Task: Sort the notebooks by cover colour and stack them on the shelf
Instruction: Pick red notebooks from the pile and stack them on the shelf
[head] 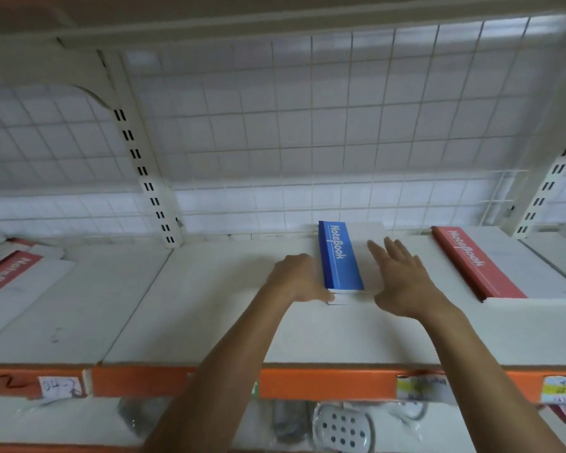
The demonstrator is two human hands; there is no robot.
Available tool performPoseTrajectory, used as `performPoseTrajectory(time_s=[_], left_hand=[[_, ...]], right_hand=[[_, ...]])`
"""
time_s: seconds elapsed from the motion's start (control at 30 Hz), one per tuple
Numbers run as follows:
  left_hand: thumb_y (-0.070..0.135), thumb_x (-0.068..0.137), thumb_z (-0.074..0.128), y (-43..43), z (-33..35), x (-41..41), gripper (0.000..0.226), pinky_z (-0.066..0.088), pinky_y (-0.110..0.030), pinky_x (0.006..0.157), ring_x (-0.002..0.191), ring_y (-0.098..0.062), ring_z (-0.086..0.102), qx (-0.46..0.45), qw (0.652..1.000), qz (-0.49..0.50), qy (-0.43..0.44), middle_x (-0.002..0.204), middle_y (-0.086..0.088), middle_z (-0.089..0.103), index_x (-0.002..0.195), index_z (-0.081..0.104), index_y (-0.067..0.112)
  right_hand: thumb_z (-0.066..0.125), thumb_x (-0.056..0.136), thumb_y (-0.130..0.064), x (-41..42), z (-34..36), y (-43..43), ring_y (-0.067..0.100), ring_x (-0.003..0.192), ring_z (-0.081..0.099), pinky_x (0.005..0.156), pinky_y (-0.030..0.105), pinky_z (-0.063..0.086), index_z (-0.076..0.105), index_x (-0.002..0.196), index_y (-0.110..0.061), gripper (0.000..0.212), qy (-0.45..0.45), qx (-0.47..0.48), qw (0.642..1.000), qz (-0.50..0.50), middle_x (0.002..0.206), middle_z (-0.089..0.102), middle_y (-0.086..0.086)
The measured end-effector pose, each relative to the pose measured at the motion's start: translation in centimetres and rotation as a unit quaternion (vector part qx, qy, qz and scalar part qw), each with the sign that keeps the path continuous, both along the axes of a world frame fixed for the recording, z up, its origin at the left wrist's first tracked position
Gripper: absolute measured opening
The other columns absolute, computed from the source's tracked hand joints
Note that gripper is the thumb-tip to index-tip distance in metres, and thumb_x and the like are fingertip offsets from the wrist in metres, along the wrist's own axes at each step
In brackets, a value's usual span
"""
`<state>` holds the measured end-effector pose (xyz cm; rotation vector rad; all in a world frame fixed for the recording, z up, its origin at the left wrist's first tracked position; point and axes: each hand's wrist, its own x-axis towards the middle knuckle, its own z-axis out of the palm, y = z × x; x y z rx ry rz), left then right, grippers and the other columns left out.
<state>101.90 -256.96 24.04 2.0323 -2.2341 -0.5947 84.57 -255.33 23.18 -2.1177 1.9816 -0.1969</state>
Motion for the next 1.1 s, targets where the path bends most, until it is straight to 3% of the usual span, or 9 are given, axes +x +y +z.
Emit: performPoseTrajectory(time_s=[0.13,0.27,0.37,0.6,0.77,0.93,1.1], left_hand=[[0.04,0.091,0.054,0.6,0.7,3.6,0.036,0.043,-0.031,0.077,0.102,-0.029,0.057,-0.102,0.993,0.047,-0.029,0.109,-0.011,0.062,0.105,0.058,0.007],[0.041,0.097,0.043,2.2,-0.2,9.0,0.047,0.04,-0.038,0.099,0.128,-0.028,0.041,-0.177,0.977,0.109,-0.053,0.135,-0.011,0.048,0.131,0.047,0.008],[0.044,0.098,0.037,3.4,-1.1,14.8,0.056,0.029,-0.04,0.11,0.142,-0.027,0.021,-0.178,0.968,0.16,-0.078,0.151,-0.01,0.03,0.143,0.033,0.011],[0.047,0.098,0.037,5.8,-2.1,30.1,0.062,0.028,-0.041,0.111,0.143,-0.027,0.019,-0.189,0.944,0.241,-0.124,0.154,-0.013,0.024,0.146,0.026,0.01],[0.044,0.096,0.043,6.0,-2.5,41.5,0.066,0.028,-0.042,0.111,0.141,-0.033,0.022,-0.17,0.934,0.277,-0.151,0.153,-0.018,0.023,0.146,0.023,0.006],[0.053,0.088,0.05,5.9,-3.5,50.2,0.081,0.029,-0.049,0.11,0.135,-0.041,0.029,-0.112,0.92,0.331,-0.177,0.147,-0.026,0.027,0.144,0.02,0.003],[0.066,0.081,0.052,5.6,-4.0,52.5,0.101,0.03,-0.051,0.108,0.135,-0.045,0.026,-0.079,0.916,0.336,-0.205,0.147,-0.029,0.025,0.144,0.017,-0.004]], right_hand=[[0.057,0.089,-0.021,6.1,0.8,0.1,0.02,0.147,-0.003,0.12,0.036,0.007,0.006,0.151,-0.018,0.079,-0.042,-0.037,0.994,0.096,0.159,0.0,0.003],[0.047,0.096,-0.026,14.2,-0.4,0.2,0.021,0.147,0.001,0.12,0.038,0.01,0.008,0.151,-0.015,0.068,-0.061,-0.052,0.978,0.194,0.159,0.004,0.005],[0.043,0.098,-0.026,20.3,-1.4,0.2,0.023,0.147,0.003,0.12,0.04,0.011,0.01,0.15,-0.014,0.064,-0.074,-0.046,0.967,0.238,0.159,0.006,0.008],[0.044,0.097,-0.028,35.5,-3.0,0.7,0.025,0.146,0.01,0.119,0.039,0.013,0.011,0.15,-0.011,0.065,-0.096,-0.032,0.953,0.286,0.157,0.014,0.011],[0.047,0.095,-0.03,46.1,-2.8,1.5,0.025,0.143,0.018,0.117,0.035,0.02,0.015,0.149,-0.011,0.065,-0.13,0.007,0.957,0.26,0.155,0.021,0.01],[0.049,0.092,-0.031,52.6,-3.1,1.9,0.029,0.124,0.044,0.096,0.033,0.039,0.033,0.141,-0.012,0.055,-0.176,0.043,0.966,0.183,0.137,0.045,0.01],[0.047,0.087,-0.033,55.7,-3.8,1.5,0.03,0.109,0.053,0.082,0.031,0.04,0.048,0.12,-0.009,0.041,-0.155,0.048,0.979,0.125,0.113,0.058,0.009]])
